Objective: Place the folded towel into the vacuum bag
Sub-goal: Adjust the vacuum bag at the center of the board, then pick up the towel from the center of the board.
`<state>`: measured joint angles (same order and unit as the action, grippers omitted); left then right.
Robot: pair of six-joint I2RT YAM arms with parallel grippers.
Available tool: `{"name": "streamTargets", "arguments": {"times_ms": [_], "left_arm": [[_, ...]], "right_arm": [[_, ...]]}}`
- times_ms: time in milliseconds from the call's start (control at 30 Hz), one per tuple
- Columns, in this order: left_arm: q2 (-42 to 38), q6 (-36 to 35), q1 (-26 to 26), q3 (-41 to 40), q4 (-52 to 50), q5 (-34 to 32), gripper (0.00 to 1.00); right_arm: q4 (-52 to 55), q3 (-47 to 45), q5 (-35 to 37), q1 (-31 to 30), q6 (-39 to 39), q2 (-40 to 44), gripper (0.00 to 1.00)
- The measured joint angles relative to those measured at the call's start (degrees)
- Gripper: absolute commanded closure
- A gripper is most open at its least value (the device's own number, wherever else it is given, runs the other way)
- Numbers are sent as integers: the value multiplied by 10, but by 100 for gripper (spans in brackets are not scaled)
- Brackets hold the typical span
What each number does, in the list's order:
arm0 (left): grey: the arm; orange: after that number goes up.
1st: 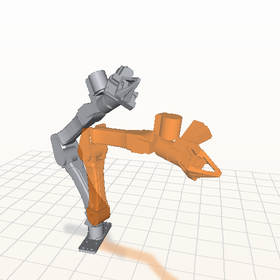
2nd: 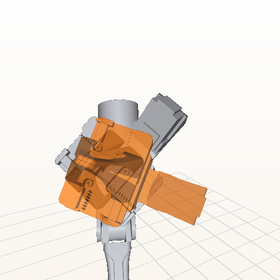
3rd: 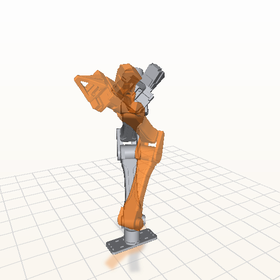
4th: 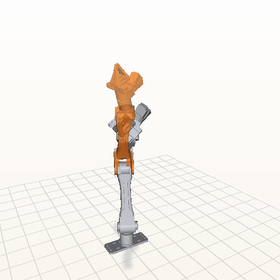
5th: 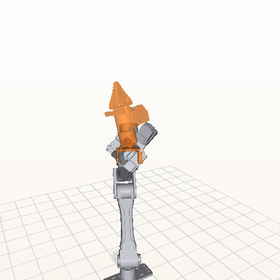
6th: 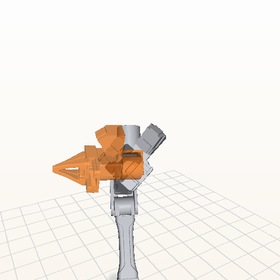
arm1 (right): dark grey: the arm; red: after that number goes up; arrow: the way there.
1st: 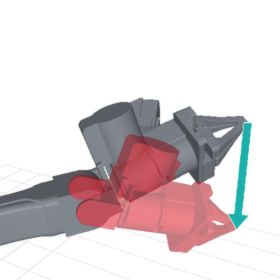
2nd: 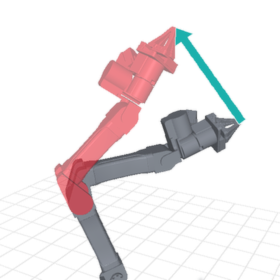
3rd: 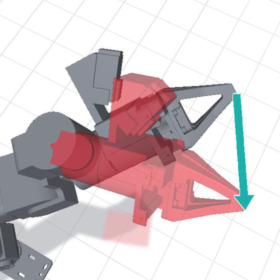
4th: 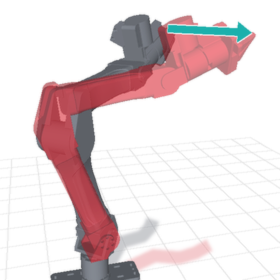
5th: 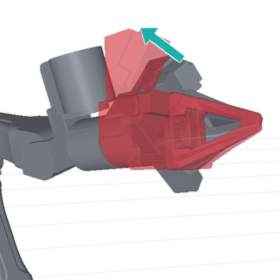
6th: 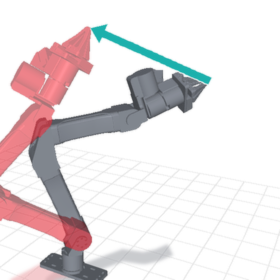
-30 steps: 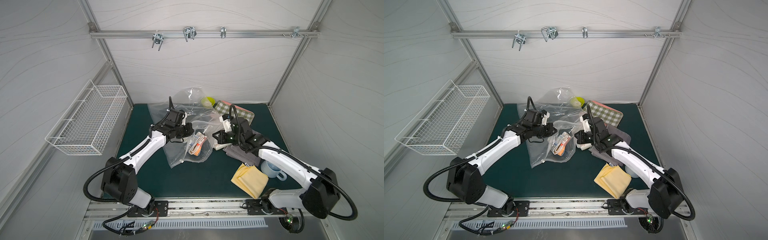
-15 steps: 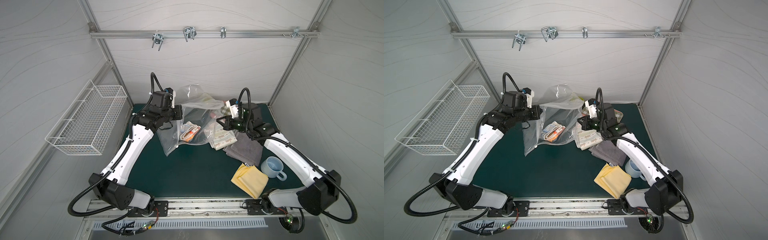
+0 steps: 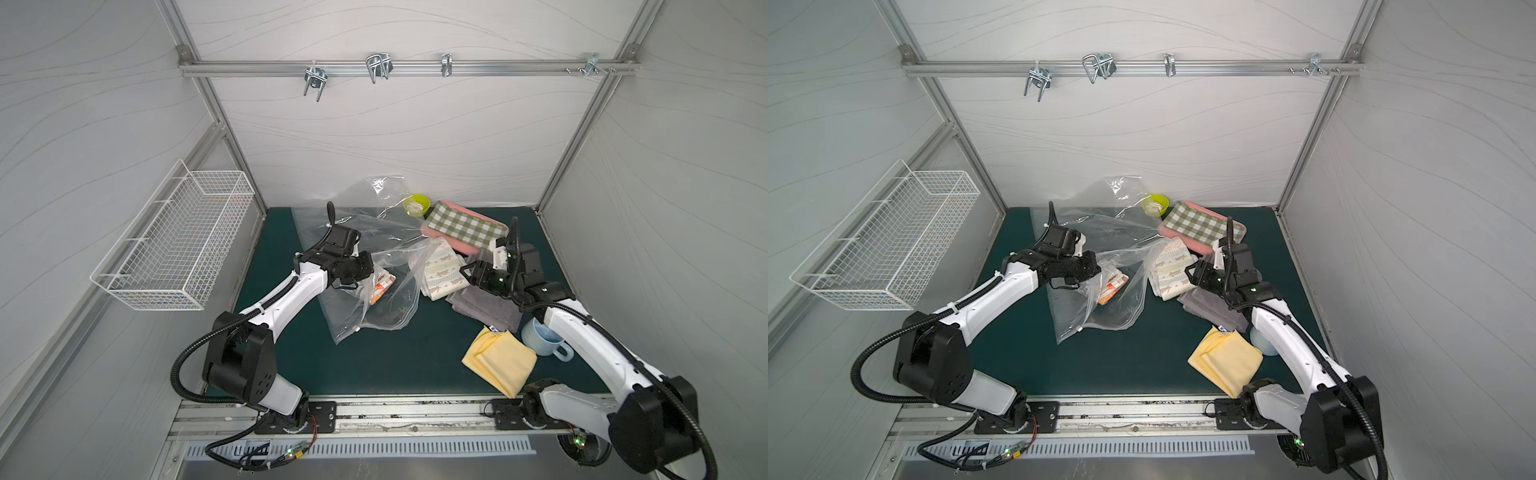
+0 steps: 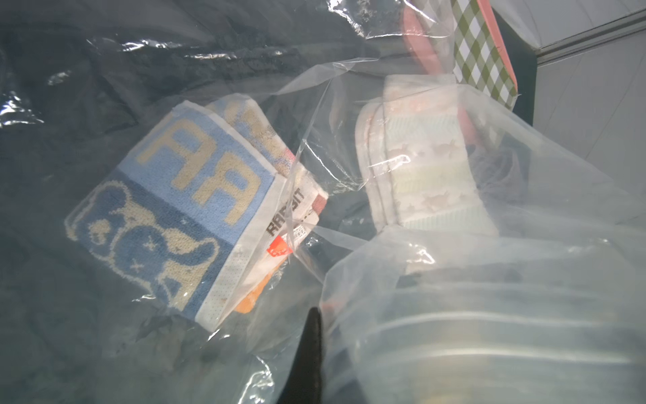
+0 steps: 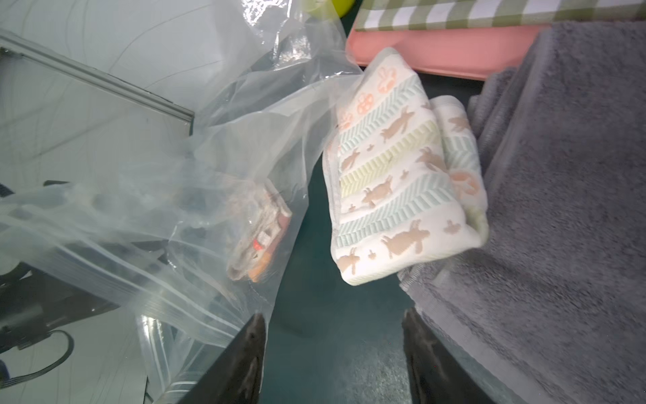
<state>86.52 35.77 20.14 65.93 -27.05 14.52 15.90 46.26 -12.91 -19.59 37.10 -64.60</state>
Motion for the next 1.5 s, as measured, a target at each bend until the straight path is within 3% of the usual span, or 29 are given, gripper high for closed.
{"name": "streamTargets", "arguments": {"times_ms": [300, 533, 1267, 1333, 1400, 1500], "left_arm": [[0, 10, 0, 0, 19, 15, 100], [0, 10, 11, 0, 22, 21, 100], [0, -3, 37, 0, 21, 17, 100], [0, -5, 37, 0, 21, 16, 100], [0, -6, 37, 0, 21, 16, 100], [0, -7, 37, 0, 21, 16, 100]], "right_arm": [[-45, -81, -5, -15, 100, -49, 30], [-80, -45, -3, -48, 131, -135, 28], [-151, 32, 20, -50, 270, -314, 31], [-160, 34, 22, -50, 281, -327, 34], [-172, 35, 24, -50, 291, -337, 43], [-194, 36, 24, -49, 297, -351, 72]]}}
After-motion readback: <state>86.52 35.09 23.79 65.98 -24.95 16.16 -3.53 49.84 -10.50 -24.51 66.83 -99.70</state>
